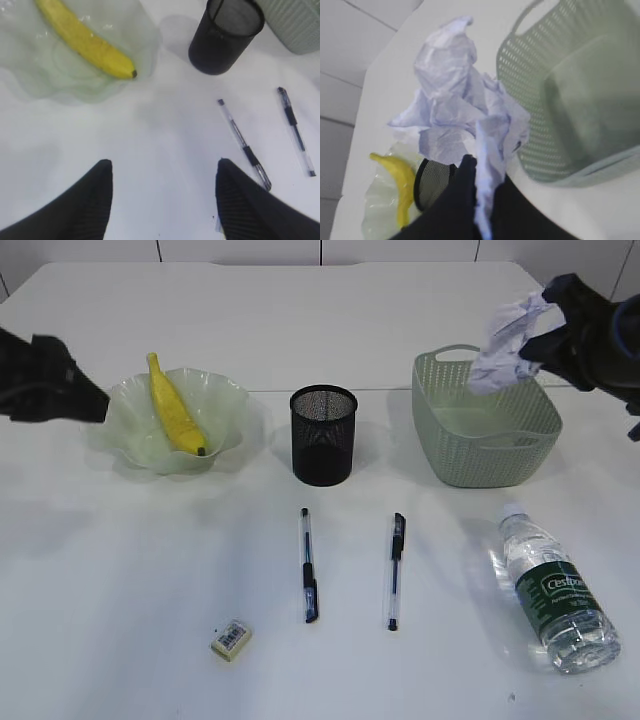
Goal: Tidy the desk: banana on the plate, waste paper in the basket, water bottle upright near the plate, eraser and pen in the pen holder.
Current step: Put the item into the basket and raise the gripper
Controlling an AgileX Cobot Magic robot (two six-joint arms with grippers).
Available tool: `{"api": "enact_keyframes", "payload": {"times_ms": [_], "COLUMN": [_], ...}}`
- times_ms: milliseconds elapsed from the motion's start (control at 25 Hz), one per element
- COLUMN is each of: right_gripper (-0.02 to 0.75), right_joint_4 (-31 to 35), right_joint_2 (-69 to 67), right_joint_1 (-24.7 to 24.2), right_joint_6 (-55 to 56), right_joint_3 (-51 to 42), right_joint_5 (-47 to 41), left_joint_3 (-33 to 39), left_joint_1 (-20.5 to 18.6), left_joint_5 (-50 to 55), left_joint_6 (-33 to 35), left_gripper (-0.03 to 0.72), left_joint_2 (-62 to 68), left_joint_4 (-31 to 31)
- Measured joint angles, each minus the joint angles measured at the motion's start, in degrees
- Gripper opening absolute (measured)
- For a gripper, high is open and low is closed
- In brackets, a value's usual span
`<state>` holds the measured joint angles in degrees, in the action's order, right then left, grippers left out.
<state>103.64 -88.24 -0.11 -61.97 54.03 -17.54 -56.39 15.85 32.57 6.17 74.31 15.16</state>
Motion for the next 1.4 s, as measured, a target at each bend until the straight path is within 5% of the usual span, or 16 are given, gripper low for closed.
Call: {"api": "enact_keyframes", "payload": {"times_ms": [360,840,960,1240,1400], "right_gripper": [0.0,0.018,0.096,0.424,0.47], "right_joint_4": [0.7,0.7,0.7,0.7,0.7], "right_joint_2": [-7.7,-18.2,-18.9,-19.0,-19.1], "right_joint_1": [0.0,0.0,0.0,0.0,0.0], "right_joint_6": [-7.2,-15.4,-15.8,-15.8,-15.8], "right_joint_3": [10.4,15.8,15.8,15.8,15.8], "right_joint_5": [9.4,12.9,12.9,12.6,10.4], "left_joint_3": [7.7,7.9,7.9,7.9,7.9], "left_joint_1": [-0.6,-0.6,-0.6,-0.6,-0.6], "left_joint_5": [0.1,1.9,1.9,1.6,1.5], "left_joint_6": [0.0,0.0,0.0,0.0,0.0], "left_gripper": [0.434,0.427,0.426,0.427,0.426], "left_joint_2": [-3.5,-5.0,-5.0,-5.0,-5.0], "left_joint_4": [0.5,0.3,0.3,0.3,0.1]}}
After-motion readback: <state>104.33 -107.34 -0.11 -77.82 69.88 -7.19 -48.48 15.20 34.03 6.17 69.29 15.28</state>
